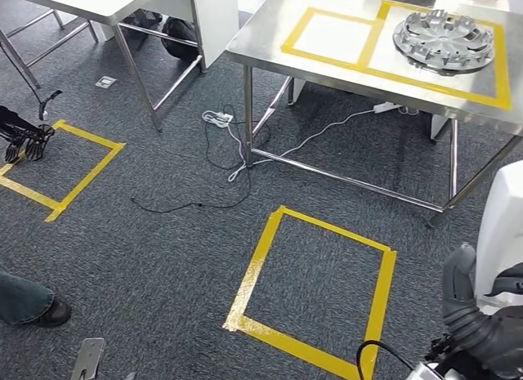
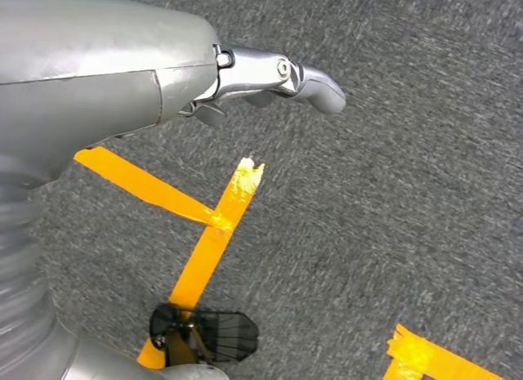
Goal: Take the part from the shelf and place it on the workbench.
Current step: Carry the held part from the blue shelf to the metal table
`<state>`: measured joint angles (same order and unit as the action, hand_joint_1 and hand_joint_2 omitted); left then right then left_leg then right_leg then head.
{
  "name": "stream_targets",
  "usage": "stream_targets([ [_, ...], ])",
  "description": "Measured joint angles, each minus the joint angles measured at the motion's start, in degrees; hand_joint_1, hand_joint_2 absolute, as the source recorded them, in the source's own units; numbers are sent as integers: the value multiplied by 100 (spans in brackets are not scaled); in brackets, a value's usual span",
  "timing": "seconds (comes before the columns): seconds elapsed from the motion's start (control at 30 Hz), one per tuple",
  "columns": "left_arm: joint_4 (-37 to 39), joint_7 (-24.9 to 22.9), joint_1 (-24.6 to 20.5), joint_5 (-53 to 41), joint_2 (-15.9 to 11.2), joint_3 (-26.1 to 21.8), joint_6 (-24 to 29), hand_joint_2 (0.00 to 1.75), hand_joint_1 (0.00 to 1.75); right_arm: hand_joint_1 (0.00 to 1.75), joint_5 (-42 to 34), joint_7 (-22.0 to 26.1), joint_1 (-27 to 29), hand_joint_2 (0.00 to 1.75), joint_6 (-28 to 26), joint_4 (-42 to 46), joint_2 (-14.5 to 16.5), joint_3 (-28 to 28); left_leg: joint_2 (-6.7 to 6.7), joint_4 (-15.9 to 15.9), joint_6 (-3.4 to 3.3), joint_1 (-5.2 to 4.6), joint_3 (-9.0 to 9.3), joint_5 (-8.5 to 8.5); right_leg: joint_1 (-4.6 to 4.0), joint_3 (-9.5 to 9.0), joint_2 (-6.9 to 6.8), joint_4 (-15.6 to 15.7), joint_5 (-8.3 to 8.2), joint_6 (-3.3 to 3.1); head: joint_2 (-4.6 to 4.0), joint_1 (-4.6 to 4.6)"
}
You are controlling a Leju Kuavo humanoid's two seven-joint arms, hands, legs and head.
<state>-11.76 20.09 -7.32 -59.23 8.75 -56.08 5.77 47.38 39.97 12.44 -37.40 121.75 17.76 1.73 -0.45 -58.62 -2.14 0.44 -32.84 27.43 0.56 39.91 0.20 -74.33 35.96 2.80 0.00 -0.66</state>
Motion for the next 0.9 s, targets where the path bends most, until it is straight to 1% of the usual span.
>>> stream_targets([
  [0.03, 0, 0, 2, 0, 2, 1, -2, 175, 0, 175, -6, 0, -18, 175, 0, -23, -1, 32, -6, 0, -6, -13, 52, 44, -4, 61, 0, 77, 5, -10, 0, -1],
  [0.07, 0, 0, 4, -1, 3, 1, -2, 175, 0, 175, -9, 1, -35, 175, 0, -44, -1, 61, -11, 1, -8, -29, 111, 87, -13, 35, 0, 314, -151, -38, 0, -2],
  [0.1, 0, 0, 4, -1, 5, 2, -2, 175, 0, 175, -12, 1, -47, 175, 0, -58, -2, 86, -16, 4, -7, -43, 174, 132, -29, -61, -1, 671, -434, -80, 0, -1],
  [0.13, 0, 0, 3, -2, 10, 2, -2, 175, 0, 175, -13, 1, -55, 175, 0, -68, -2, 106, -20, 1, 1, -62, 232, 177, -55, -168, -1, 1025, -699, -135, 0, 1],
  [0.17, 0, 0, 0, -2, 13, 2, -3, 175, 0, 175, -15, 0, -65, 175, 0, -79, -2, 122, -24, 2, 20, -75, 272, 222, -77, -261, -3, 1305, -839, -180, 0, 2],
  [0.2, 0, -1, -3, -2, 16, 3, -4, 175, 0, 175, -18, -1, -76, 175, 0, -87, -2, 134, -26, 12, 48, -81, 296, 266, -95, -339, -4, 1474, -902, -213, 0, 7],
  [0.23, 0, -2, -4, -3, 17, 4, -6, 175, 0, 175, -18, -1, -87, 175, 0, -94, -2, 146, -27, -3, 81, -87, 320, 283, -105, -369, -3, 1535, -885, -240, 1, 11],
  [0.27, 0, -4, -7, -4, 17, 5, -8, 175, 0, 175, -17, -1, -97, 175, 0, -102, -2, 155, -28, -14, 112, -85, 347, 289, -101, -425, -2, 1563, -879, -257, 1, 12],
  [0.3, 0, -5, -8, -5, 15, 7, -10, 175, 0, 175, -14, 0, -107, 175, 0, -105, -2, 163, -25, -63, 138, -83, 368, 296, -89, -499, -9, 1594, -932, -282, 1, 12],
  [0.33, 0, -6, -14, -7, 17, 10, -12, 175, 0, 175, -9, 1, -119, 175, 0, -109, -2, 172, -22, -198, 163, -82, 348, 297, -73, -562, -16, 1621, -957, -311, 1, 22],
  [0.37, 0, -7, -22, -7, 20, 14, -12, 175, 0, 175, -6, 1, -133, 175, 0, -112, -2, 180, -20, -419, 191, -75, 246, 341, -57, -636, -25, 1637, -957, -335, 0, 28],
  [0.4, 0, -7, -27, -7, 20, 19, -13, 175, 0, 175, -3, 1, -145, 175, 0, -114, -2, 190, -17, -738, 222, -62, 66, 438, -44, -682, -33, 1650, -934, -354, 0, 37],
  [0.47, 0, -7, -21, -7, 18, 25, -13, 175, 0, 175, -2, 1, -154, 175, 0, -123, -2, 208, -14, -1416, 288, -27, -379, 756, -38, -736, -30, 1654, -871, -374, 0, 46],
  [0.5, 0, -7, -13, -7, 13, 26, -13, 175, 0, 175, -2, 1, -153, 175, 0, -131, -2, 217, -13, -1597, 311, -10, -539, 885, -37, -771, -23, 1654, -834, -371, 0, 49],
  [0.53, 0, -7, -7, -7, 10, 26, -13, 175, 0, 175, -2, 1, -154, 175, 0, -140, -2, 226, -12, -1602, 328, 4, -618, 906, -34, -820, -17, 1654, -793, -363, 0, 48],
  [0.57, 0, -7, -4, -7, 7, 28, -13, 175, 0, 175, -2, 1, -156, 175, 0, -149, -2, 235, -9, -1425, 337, 15, -609, 789, -31, -880, -12, 1654, -748, -349, 0, 48],
  [0.6, 0, -7, -4, -7, 4, 30, -13, 175, 0, 175, -4, 1, -163, 175, 0, -158, -2, 243, -5, -1094, 337, 22, -527, 547, -28, -950, -11, 1654, -698, -330, 0, 48],
  [0.63, 0, -7, -3, -8, 1, 31, -12, 175, 0, 175, -7, 1, -175, 175, 0, -166, -2, 250, 3, -705, 329, 22, -426, 253, -29, -1010, -13, 1651, -647, -305, 0, 48],
  [0.67, 0, -7, -3, -9, -3, 32, -12, 175, 0, 175, -10, 1, -191, 175, 0, -177, -3, 260, 13, -401, 309, 16, -339, 93, -34, -1065, -9, 1645, -595, -276, 0, 48],
  [0.7, -1, -7, -3, -9, -5, 33, -11, 175, 0, 175, -16, 0, -211, 175, 0, -185, -4, 270, 20, -202, 279, 6, -275, -6, -40, -1086, -7, 1650, -542, -234, 0, 45],
  [0.73, -1, -8, -2, -10, -9, 34, -11, 175, 0, 175, -24, -1, -229, 175, 0, -194, -7, 284, 22, -113, 237, -2, -250, -28, -46, -1116, -4, 1628, -517, -188, 0, 44],
  [0.77, -2, -8, -3, -11, -11, 34, -11, 175, 0, 175, -33, -1, -246, 175, 0, -202, -10, 302, 20, -106, 191, -9, -226, 12, -48, -1145, -1, 1613, -510, -140, 0, 40],
  [0.8, -2, -9, -4, -11, -11, 35, -11, 175, 0, 175, -43, -1, -269, 175, 0, -208, -15, 322, 14, -83, 145, -6, -177, -32, -45, -1146, -5, 1585, -502, -96, 1, 38],
  [0.83, -2, -9, -7, -11, -13, 36, -10, 175, 0, 175, -53, -1, -298, 175, 0, -215, -20, 346, 11, -60, 100, 1, -127, -52, -41, -1140, -9, 1492, -496, -62, 1, 29],
  [0.87, -2, -9, -16, -10, -12, 37, -10, 175, 0, 175, -60, 0, -337, 175, 0, -224, -27, 372, 12, -51, 62, 6, -73, -48, -39, -1052, -11, 1328, -449, -42, 1, 11],
  [0.9, -2, -9, -25, -10, -13, 38, -9, 175, 0, 175, -67, 0, -378, 175, 0, -237, -33, 399, 13, -43, 30, 10, -27, -32, -35, -883, -14, 1051, -357, -29, 2, -4],
])
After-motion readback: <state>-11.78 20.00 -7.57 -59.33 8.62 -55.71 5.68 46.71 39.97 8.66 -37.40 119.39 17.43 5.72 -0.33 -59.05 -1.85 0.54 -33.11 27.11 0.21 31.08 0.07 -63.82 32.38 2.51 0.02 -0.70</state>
